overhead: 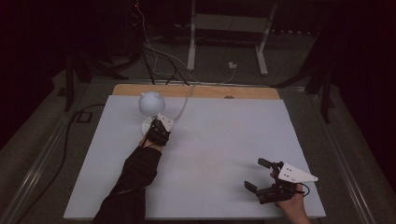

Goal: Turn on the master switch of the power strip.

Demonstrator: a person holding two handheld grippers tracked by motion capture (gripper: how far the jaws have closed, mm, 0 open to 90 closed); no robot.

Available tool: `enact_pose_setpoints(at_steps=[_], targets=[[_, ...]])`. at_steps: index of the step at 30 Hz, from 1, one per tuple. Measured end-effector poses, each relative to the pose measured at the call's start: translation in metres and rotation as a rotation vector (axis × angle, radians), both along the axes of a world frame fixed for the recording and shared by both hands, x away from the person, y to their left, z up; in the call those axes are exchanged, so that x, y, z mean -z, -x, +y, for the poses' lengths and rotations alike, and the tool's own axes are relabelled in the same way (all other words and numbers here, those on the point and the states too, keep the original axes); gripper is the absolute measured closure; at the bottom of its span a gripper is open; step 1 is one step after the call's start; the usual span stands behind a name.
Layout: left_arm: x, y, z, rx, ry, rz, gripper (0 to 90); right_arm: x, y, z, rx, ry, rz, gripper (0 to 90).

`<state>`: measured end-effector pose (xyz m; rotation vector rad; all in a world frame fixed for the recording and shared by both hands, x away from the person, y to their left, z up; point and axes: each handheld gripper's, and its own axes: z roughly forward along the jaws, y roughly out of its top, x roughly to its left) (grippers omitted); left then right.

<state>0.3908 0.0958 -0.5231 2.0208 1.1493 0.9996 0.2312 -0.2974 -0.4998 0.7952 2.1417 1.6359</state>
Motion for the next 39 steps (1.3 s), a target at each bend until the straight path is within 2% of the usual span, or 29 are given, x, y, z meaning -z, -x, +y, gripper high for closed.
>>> enact_pose_setpoints(at_steps=[4, 16, 24, 29, 34, 39], targets=[[-0.0004, 0.0002, -0.0016, -0.002, -0.017, 0.003, 90.0, -0.0001, 0.0002, 0.0002, 0.001, 0.001, -0.001, 0.0], [-0.0013, 0.002, 0.0006, 0.009, -0.023, 0.011, 90.0, 0.0001, 0.0001, 0.0005, -0.001, 0.003, -0.001, 0.0], [-0.0019, 0.002, -0.001, 0.016, -0.051, 0.019, 90.0, -0.0001, 0.0004, 0.001, -0.003, 0.003, -0.001, 0.0], [-0.0039, 0.0001, -0.0005, 0.022, -0.055, 0.042, 90.0, 0.0002, 0.0002, 0.0011, -0.003, 0.003, 0.001, 0.0], [-0.0059, -0.0018, -0.0033, 0.032, -0.096, 0.063, 90.0, -0.0001, 0.0006, 0.0016, -0.005, 0.003, 0.003, 0.0], [-0.006, -0.0023, -0.0038, 0.039, -0.109, 0.069, 90.0, 0.0, 0.0008, 0.0021, -0.006, 0.003, 0.004, 0.0]])
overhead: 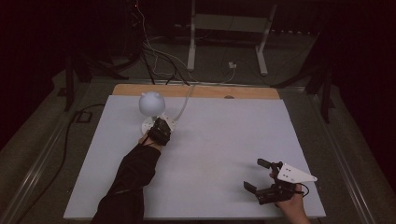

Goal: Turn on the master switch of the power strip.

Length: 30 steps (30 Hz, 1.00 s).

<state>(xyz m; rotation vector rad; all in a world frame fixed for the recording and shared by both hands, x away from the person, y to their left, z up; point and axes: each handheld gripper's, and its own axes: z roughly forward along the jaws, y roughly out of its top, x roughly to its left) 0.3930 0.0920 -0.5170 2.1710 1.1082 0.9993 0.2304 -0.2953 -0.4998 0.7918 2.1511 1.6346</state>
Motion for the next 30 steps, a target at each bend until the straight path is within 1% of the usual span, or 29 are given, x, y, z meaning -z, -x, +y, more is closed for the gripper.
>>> enact_pose_setpoints(at_steps=[1, 3, 4, 7, 10, 12, 13, 16, 17, 18, 21, 22, 23, 24, 26, 27, 28, 29, 30], targets=[[0.0, -0.001, -0.001, 0.004, -0.011, 0.005, 90.0, 0.0, 0.0, 0.0, 0.0, 0.0, 0.0, 0.0], [-0.003, -0.003, 0.0, 0.004, -0.008, 0.028, 90.0, 0.0, 0.0, 0.0, -0.001, 0.0, 0.001, 0.0], [-0.003, -0.003, -0.001, 0.007, -0.02, 0.036, 90.0, 0.0, 0.0, 0.0, -0.001, 0.001, 0.001, 0.0], [-0.006, -0.006, -0.002, 0.015, -0.023, 0.068, 90.0, 0.0, 0.0, 0.001, -0.002, 0.0, 0.001, 0.0], [-0.008, -0.009, -0.005, 0.02, -0.054, 0.082, 90.0, 0.0, 0.0, 0.001, -0.003, 0.002, -0.001, 0.0], [-0.008, -0.009, -0.005, 0.025, -0.053, 0.085, 90.0, 0.0, 0.0, 0.001, -0.004, 0.001, -0.002, 0.0], [-0.009, -0.01, -0.004, 0.019, -0.031, 0.095, 90.0, 0.0, 0.001, 0.001, -0.002, 0.0, -0.002, 0.0], [-0.009, -0.011, -0.003, 0.017, -0.029, 0.104, 90.0, -0.001, 0.001, 0.0, -0.002, -0.002, -0.002, 0.0], [-0.009, -0.011, -0.004, 0.022, -0.051, 0.102, 90.0, -0.001, 0.001, 0.0, -0.002, -0.002, -0.002, 0.0], [-0.01, -0.011, -0.005, 0.023, -0.055, 0.101, 90.0, -0.001, 0.001, 0.0, -0.002, -0.003, -0.003, 0.0], [-0.011, -0.013, -0.003, 0.028, -0.043, 0.123, 90.0, -0.001, 0.001, 0.001, -0.003, -0.001, -0.004, 0.0], [-0.012, -0.014, -0.003, 0.025, -0.034, 0.132, 90.0, -0.001, 0.001, 0.001, -0.004, -0.002, -0.003, 0.0], [-0.012, -0.015, -0.003, 0.029, -0.042, 0.131, 90.0, -0.001, 0.001, 0.001, -0.004, -0.002, -0.003, 0.0], [-0.012, -0.015, -0.002, 0.025, -0.03, 0.133, 90.0, -0.001, 0.001, 0.001, -0.005, 0.001, -0.005, 0.0], [-0.012, -0.014, -0.004, 0.036, -0.056, 0.128, 90.0, -0.001, 0.001, 0.001, -0.006, 0.001, -0.008, 0.0], [-0.011, -0.014, -0.003, 0.041, -0.059, 0.123, 90.0, -0.001, 0.001, 0.001, -0.006, 0.001, -0.007, 0.0], [-0.012, -0.014, -0.003, 0.042, -0.056, 0.129, 90.0, -0.001, 0.001, 0.001, -0.005, 0.001, -0.005, 0.0], [-0.013, -0.015, -0.004, 0.04, -0.067, 0.133, 90.0, -0.001, 0.001, 0.001, -0.004, 0.001, -0.005, 0.0], [-0.012, -0.014, -0.005, 0.044, -0.084, 0.121, 90.0, -0.001, 0.001, 0.001, -0.004, 0.002, -0.004, 0.0]])
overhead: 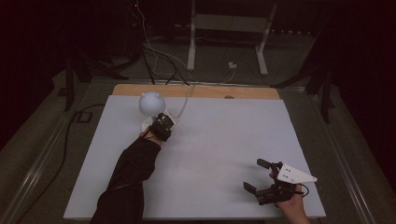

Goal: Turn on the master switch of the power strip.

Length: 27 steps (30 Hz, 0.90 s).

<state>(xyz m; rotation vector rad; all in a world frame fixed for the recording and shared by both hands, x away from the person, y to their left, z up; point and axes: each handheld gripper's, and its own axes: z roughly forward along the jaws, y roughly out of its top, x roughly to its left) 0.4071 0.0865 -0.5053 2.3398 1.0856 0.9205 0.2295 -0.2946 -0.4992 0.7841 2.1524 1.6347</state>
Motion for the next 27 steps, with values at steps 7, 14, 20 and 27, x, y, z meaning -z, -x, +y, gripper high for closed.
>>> enact_pose_setpoints(at_steps=[7, 14, 20, 27], targets=[[-0.004, 0.003, 0.004, -0.001, 0.045, -0.064, 90.0, 0.0, 0.0, -0.002, 0.008, -0.004, -0.002, 0.0], [-0.021, 0.012, 0.01, 0.023, 0.137, -0.069, 90.0, -0.001, 0.0, -0.002, 0.007, -0.004, -0.006, 0.0], [-0.025, 0.018, 0.01, 0.025, 0.16, -0.049, 90.0, -0.001, 0.0, -0.002, 0.008, -0.004, -0.007, 0.0], [-0.03, 0.023, 0.013, 0.027, 0.175, -0.03, 82.3, -0.001, 0.0, -0.002, 0.007, -0.004, -0.005, 0.0]])
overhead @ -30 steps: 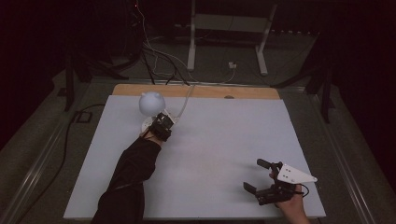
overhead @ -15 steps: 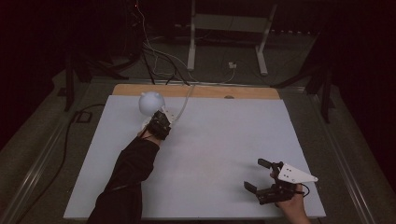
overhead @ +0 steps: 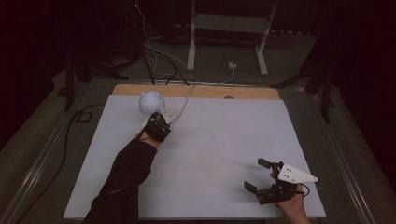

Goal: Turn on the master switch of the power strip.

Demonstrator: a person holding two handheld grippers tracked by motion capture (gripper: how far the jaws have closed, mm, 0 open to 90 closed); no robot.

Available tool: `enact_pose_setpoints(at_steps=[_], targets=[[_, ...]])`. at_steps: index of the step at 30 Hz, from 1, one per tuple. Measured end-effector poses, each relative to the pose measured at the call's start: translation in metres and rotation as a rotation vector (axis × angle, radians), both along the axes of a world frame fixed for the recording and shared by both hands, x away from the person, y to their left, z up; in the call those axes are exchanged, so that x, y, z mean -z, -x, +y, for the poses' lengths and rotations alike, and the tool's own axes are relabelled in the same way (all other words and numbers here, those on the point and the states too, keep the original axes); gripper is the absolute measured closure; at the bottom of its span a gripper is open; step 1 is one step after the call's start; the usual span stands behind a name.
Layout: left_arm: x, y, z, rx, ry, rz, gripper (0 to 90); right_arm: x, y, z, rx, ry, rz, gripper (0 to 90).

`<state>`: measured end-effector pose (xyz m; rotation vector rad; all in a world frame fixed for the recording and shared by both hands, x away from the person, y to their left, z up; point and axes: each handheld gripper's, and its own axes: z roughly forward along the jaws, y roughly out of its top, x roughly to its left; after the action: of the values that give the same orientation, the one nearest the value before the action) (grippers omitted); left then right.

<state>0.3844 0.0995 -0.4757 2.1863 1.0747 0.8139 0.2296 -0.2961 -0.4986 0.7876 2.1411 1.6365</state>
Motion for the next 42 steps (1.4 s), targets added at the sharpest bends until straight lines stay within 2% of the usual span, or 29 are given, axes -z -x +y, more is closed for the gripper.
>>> enact_pose_setpoints(at_steps=[3, 5, 6, 7, 9, 10, 15, 17, 18, 21, 22, 23, 24, 28, 30, 32, 34, 36, 39, 42], targets=[[-0.001, 0.002, 0.003, 0.021, 0.017, 0.004, 76.8, 0.0, 0.0, 0.0, 0.002, 0.0, 0.0, 0.0], [-0.002, 0.003, 0.004, 0.029, 0.029, 0.022, 71.4, 0.0, 0.0, 0.0, 0.002, 0.001, -0.001, 0.0], [-0.001, 0.003, 0.005, 0.035, 0.039, 0.03, 66.0, 0.0, 0.0, 0.0, 0.001, 0.001, -0.001, 0.0], [-0.001, 0.004, 0.005, 0.046, 0.037, 0.041, 66.0, 0.0, 0.0, 0.0, 0.001, 0.001, -0.001, 0.0], [-0.001, 0.005, 0.006, 0.067, 0.054, 0.068, 55.3, 0.0, 0.0, 0.0, 0.001, -0.001, 0.001, 0.0], [-0.002, 0.006, 0.007, 0.08, 0.067, 0.077, 55.3, 0.0, 0.0, 0.0, 0.001, -0.001, 0.001, 0.0], [-0.004, 0.01, 0.005, 0.11, 0.081, 0.106, 40.4, 0.0, 0.0, 0.0, 0.0, 0.0, 0.001, 0.0], [-0.005, 0.011, 0.003, 0.122, 0.1, 0.119, 34.5, 0.0, 0.0, 0.0, 0.001, -0.002, 0.003, 0.0], [-0.006, 0.012, 0.002, 0.126, 0.099, 0.125, 30.9, 0.0, 0.0, 0.0, 0.001, -0.001, 0.001, 0.0], [-0.007, 0.013, -0.001, 0.153, 0.111, 0.156, 12.8, 0.0, 0.0, -0.001, 0.001, -0.003, -0.001, 0.0], [-0.008, 0.013, -0.001, 0.175, 0.116, 0.188, 12.8, 0.0, 0.0, -0.001, 0.001, -0.003, -0.001, 0.0], [-0.008, 0.013, -0.003, 0.188, 0.11, 0.212, 6.1, 0.0, 0.0, -0.001, 0.001, -0.004, 0.0, 0.0], [-0.008, 0.015, -0.004, 0.196, 0.102, 0.209, 0.2, 0.0, 0.0, -0.001, 0.001, -0.003, 0.001, 0.0], [-0.012, 0.016, -0.003, 0.227, 0.154, 0.242, 0.2, 0.0, 0.0, -0.001, 0.002, -0.004, 0.001, 0.0], [-0.014, 0.018, -0.001, 0.237, 0.174, 0.239, 0.1, 0.0, 0.0, -0.001, 0.001, -0.004, -0.001, 0.0], [-0.016, 0.019, 0.0, 0.239, 0.175, 0.23, 0.1, 0.0, 0.0, -0.001, 0.001, -0.004, 0.002, 0.0], [-0.018, 0.021, 0.001, 0.254, 0.189, 0.237, 0.2, 0.0, 0.0, -0.001, 0.0, -0.005, 0.005, 0.0], [-0.02, 0.023, 0.003, 0.276, 0.184, 0.243, 0.2, 0.0, 0.0, -0.001, 0.001, -0.006, 0.003, 0.0], [-0.022, 0.026, 0.007, 0.296, 0.214, 0.248, 0.2, 0.0, 0.0, 0.0, 0.0, -0.004, 0.002, 0.0], [-0.024, 0.029, 0.012, 0.299, 0.22, 0.246, 0.2, 0.0, 0.0, 0.0, 0.001, -0.006, 0.001, 0.0]])
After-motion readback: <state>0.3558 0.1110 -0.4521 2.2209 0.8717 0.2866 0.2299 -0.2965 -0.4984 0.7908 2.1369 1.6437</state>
